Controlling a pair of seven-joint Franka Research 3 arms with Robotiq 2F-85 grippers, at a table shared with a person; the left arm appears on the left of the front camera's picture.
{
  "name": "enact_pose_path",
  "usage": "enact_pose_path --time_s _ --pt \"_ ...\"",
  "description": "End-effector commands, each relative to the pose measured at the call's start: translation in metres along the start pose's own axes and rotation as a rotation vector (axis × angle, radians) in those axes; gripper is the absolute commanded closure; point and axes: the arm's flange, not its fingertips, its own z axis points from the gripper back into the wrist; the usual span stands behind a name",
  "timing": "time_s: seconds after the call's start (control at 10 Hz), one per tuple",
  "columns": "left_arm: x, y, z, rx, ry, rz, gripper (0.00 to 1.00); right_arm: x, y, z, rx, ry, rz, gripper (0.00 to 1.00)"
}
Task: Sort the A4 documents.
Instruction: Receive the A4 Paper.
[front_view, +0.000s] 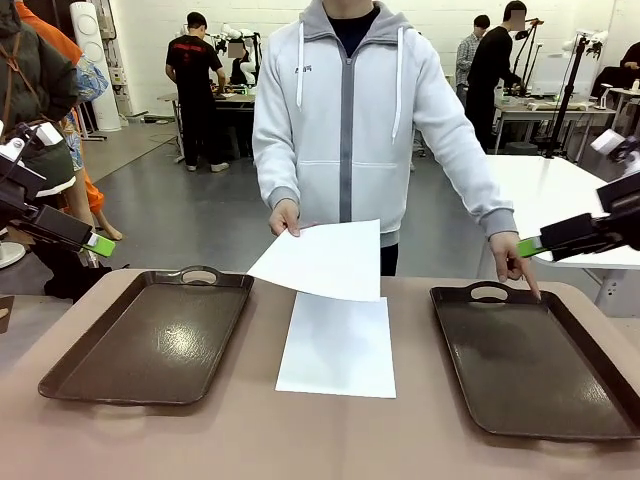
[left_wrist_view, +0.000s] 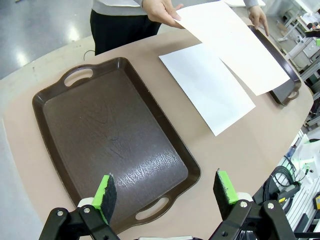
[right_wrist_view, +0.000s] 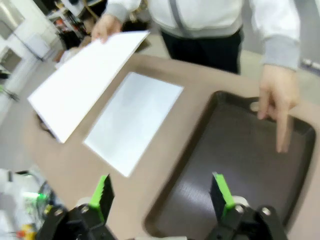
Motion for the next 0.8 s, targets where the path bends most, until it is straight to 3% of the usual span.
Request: enact_pose_path --time_s 0.0,0.4,0.7 --pt "0.0 0.0 -0.001 -0.009 -0.002 0.0 0.0 0.025 -0.019 -0.043 0.211 0.017 -0.208 0.0" --pt "0.0 0.0 -0.001 -0.009 -0.002 0.0 0.0 0.024 -0.028 -0.133 0.39 -0.045 -0.564 0.0" --pt "0.0 0.0 -0.001 -0.009 -0.002 0.0 0.0 0.032 -0.043 -0.196 0.491 0.037 -0.698 0.0"
